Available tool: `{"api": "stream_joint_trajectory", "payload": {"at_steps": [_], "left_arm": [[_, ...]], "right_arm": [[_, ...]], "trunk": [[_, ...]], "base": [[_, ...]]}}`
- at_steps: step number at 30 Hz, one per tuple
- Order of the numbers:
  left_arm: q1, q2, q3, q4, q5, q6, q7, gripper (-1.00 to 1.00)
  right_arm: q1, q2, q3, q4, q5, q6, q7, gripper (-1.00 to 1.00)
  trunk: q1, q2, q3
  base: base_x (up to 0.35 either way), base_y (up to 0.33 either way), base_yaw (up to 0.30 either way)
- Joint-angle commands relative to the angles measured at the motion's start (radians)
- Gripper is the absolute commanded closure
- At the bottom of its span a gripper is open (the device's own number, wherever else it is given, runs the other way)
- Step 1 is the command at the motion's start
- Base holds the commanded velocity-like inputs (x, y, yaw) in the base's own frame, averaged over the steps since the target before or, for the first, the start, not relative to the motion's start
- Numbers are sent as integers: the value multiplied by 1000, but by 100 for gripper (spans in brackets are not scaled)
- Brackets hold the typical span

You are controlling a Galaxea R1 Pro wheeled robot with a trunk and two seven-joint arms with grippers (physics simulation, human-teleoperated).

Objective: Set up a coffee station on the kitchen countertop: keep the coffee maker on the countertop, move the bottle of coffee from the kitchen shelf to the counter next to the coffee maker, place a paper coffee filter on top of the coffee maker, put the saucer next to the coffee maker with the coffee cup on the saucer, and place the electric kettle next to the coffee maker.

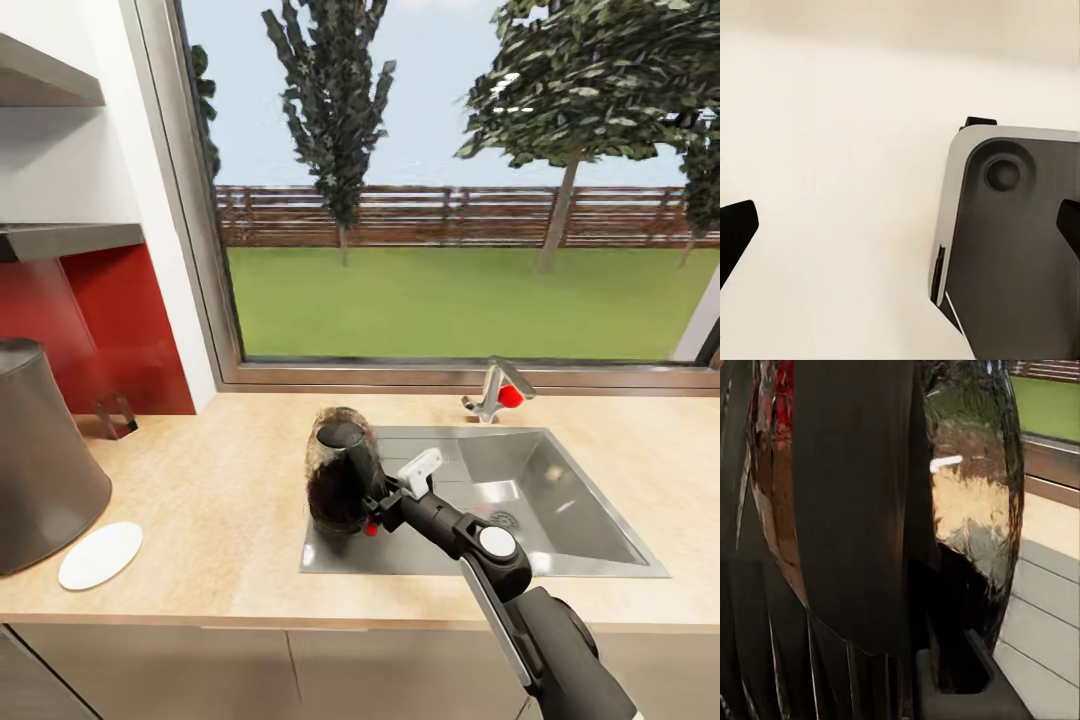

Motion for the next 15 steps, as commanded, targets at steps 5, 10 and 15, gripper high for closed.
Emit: {"api": "stream_joint_trajectory", "payload": {"at_steps": [5,10,15], "left_arm": [[-1,0,5,2,-10,-4,4,-100],[-1,0,6,2,-10,-4,4,-100],[-1,0,5,2,-10,-4,4,-100]], "right_arm": [[-1,0,-1,-2,-4,7,1,100],[-1,0,-1,-2,-4,7,1,100],[-1,0,-1,-1,-4,7,1,100]], "trunk": [[1,-2,-2],[1,-2,-2],[1,-2,-2]], "base": [[0,301,0],[0,303,0],[0,303,1]]}}
